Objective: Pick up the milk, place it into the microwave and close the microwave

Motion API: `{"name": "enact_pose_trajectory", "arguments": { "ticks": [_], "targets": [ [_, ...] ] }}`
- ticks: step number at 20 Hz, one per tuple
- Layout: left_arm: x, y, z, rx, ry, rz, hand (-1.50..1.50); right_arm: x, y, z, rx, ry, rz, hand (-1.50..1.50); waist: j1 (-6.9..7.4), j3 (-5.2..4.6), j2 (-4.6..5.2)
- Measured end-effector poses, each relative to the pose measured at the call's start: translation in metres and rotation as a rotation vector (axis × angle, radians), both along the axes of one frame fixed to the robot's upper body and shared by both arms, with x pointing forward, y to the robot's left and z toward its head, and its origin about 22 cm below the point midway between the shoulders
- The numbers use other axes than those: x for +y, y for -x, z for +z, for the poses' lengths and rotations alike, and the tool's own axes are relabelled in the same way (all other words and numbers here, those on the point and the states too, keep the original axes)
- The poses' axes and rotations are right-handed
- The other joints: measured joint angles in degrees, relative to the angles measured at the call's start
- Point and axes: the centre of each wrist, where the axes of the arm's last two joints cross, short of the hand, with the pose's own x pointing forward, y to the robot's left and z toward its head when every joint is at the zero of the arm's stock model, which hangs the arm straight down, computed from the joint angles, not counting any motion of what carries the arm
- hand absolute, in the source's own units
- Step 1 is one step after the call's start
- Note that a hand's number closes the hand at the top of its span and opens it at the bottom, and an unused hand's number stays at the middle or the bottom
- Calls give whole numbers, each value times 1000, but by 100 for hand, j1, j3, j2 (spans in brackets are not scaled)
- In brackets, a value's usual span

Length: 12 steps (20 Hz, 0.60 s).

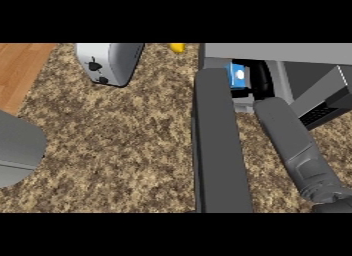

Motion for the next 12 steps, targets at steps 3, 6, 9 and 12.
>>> {"name": "enact_pose_trajectory", "arguments": {
  "ticks": [3, 6, 9, 12],
  "targets": [
    [-1, -2, 0, -3, -1, -7, -150, -9, -5, 9, -32, 37, -70, 150, 79, 1, 31],
    [0, -3, -1, -3, -5, -14, -150, -15, -8, 14, -83, 96, -126, 150, 145, 1, 54],
    [0, -6, -1, -9, -6, -28, -150, -22, -10, 17, -129, 158, -163, 150, 225, 4, 94],
    [-1, -11, -1, -11, -1, -41, -150, -31, -12, 21, -148, 205, -194, 150, 280, 7, 142]
  ]
}}
